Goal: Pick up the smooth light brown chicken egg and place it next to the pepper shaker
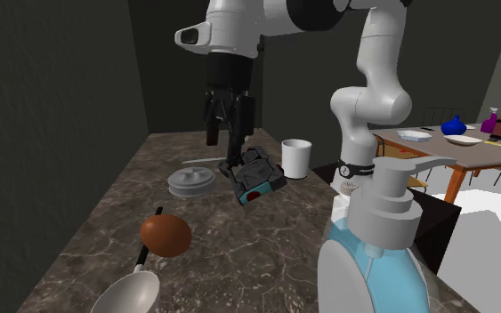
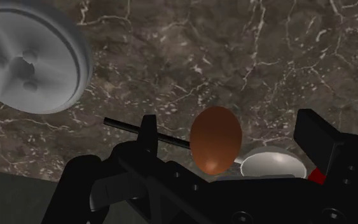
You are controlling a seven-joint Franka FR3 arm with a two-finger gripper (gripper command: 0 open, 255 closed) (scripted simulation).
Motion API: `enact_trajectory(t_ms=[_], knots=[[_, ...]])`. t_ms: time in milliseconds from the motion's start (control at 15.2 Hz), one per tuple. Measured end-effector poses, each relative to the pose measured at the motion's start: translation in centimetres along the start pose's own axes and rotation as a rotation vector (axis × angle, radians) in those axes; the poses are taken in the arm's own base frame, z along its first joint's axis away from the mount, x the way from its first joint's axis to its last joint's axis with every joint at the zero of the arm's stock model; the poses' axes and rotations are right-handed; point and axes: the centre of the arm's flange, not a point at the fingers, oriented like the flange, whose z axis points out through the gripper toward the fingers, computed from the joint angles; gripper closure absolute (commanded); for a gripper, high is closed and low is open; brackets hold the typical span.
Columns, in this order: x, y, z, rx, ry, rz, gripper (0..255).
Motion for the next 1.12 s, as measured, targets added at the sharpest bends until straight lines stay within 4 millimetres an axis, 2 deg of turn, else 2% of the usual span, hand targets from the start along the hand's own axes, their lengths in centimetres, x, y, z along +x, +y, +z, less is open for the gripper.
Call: enact_trajectory(t_ms=[132, 660, 1122], knots=[[2.0, -0.9, 2.0, -0.01, 0.003, 0.008, 0], [9.4, -2.2, 9.1, -0.047, 0.015, 0.038, 0], [10.3, -2.5, 12.9, -0.052, 0.016, 0.042, 0]])
